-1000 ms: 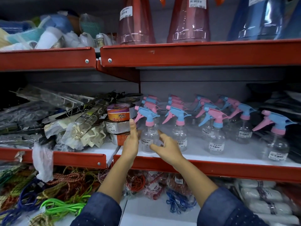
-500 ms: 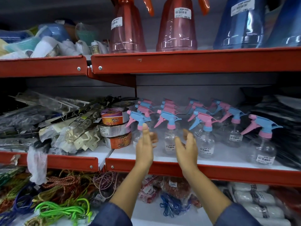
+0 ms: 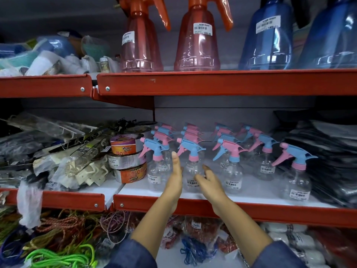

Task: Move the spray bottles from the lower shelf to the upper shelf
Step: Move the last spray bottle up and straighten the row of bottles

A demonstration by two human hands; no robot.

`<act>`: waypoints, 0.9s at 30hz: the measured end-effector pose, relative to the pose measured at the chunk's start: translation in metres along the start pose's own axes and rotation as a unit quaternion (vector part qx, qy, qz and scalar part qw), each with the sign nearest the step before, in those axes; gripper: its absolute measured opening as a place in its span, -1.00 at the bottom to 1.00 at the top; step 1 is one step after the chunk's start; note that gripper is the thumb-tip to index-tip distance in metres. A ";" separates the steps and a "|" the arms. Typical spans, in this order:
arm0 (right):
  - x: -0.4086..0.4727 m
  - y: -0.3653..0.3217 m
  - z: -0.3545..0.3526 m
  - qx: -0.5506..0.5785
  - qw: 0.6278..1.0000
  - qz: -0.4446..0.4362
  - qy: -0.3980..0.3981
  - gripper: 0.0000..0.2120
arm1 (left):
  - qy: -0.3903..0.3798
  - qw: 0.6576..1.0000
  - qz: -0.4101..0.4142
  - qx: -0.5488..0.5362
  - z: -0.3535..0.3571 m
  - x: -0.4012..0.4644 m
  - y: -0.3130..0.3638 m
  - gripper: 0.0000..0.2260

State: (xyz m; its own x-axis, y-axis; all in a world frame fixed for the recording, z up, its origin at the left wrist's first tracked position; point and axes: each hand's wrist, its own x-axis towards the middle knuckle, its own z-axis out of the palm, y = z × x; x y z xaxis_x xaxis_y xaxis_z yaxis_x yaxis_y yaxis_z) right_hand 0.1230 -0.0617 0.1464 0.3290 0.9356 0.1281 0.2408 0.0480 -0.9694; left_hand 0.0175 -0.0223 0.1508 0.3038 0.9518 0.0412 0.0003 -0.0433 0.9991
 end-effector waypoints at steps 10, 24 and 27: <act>-0.002 0.000 -0.008 0.006 0.999 0.004 -0.041 -0.40 | 0.019 1.000 0.001 -0.010 0.009 -0.004 0.000 0.02; -0.005 0.029 -0.100 -0.013 0.981 -0.056 0.187 -0.53 | -0.060 0.998 0.019 -0.004 0.100 -0.017 0.009 -0.11; -0.001 0.025 -0.110 -0.009 0.995 -0.019 0.099 -0.44 | -0.070 0.997 -0.019 -0.011 0.110 -0.009 0.008 -0.11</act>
State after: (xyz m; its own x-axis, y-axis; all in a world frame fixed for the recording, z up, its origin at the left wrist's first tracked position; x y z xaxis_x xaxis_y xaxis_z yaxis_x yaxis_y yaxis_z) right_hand 0.2295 -0.0999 0.1449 0.4926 0.8459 0.2044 0.2719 0.0735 -0.9595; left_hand 0.1191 -0.0650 0.1574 0.4343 0.9007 0.0017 -0.0061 0.0010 1.0000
